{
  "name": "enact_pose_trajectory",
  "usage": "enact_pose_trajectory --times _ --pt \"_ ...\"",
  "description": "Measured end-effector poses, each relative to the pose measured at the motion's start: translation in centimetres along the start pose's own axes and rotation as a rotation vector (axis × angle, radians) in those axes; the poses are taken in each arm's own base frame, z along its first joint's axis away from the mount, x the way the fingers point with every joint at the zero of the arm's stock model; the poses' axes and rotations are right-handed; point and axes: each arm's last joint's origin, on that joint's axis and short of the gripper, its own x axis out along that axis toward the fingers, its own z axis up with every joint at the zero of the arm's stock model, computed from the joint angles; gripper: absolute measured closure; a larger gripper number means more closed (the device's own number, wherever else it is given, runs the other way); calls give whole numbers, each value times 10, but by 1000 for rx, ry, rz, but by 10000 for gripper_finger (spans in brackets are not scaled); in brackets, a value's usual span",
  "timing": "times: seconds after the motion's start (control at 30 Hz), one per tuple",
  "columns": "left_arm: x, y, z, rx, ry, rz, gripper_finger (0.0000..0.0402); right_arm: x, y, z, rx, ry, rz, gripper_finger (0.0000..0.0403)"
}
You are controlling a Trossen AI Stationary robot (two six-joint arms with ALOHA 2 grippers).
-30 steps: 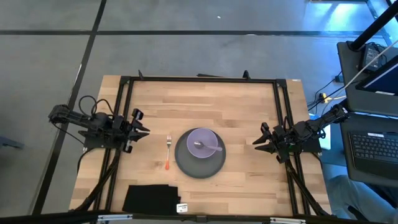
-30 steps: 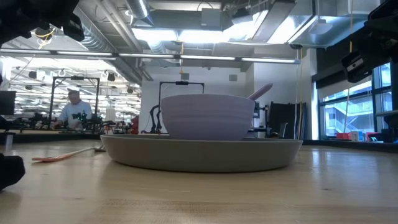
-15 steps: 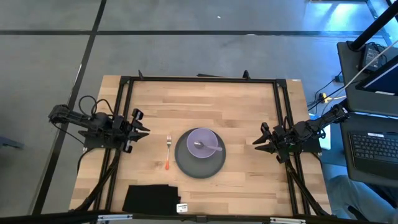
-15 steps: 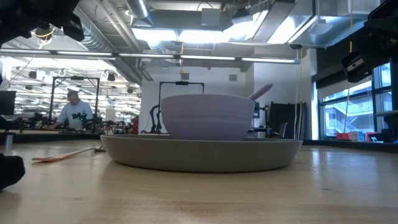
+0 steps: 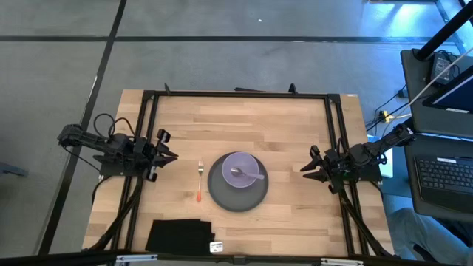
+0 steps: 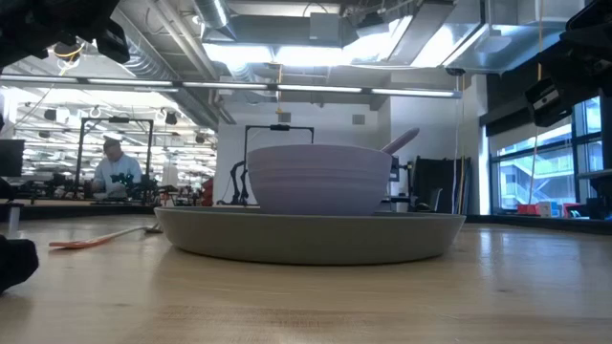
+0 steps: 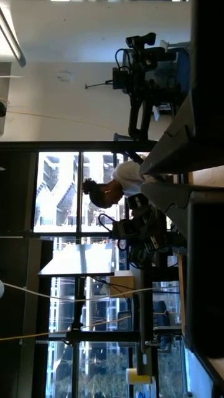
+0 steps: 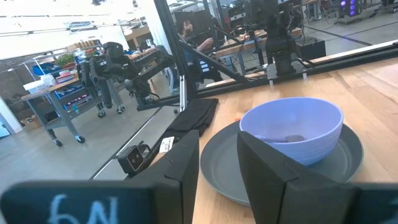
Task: Set table place
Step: Return to Home Position
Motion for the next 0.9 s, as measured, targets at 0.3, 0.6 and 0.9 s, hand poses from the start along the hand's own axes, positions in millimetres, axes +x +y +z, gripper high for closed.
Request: enact_pose_trajectory --times 0.3,0.6,0.9 --pt "0 0 0 0 0 0 390 0 0 0 0 0 0 290" --pt "0 0 0 0 0 0 401 0 0 0 0 0 0 290" --pt "0 0 0 0 0 0 381 0 0 0 1 0 0 290"
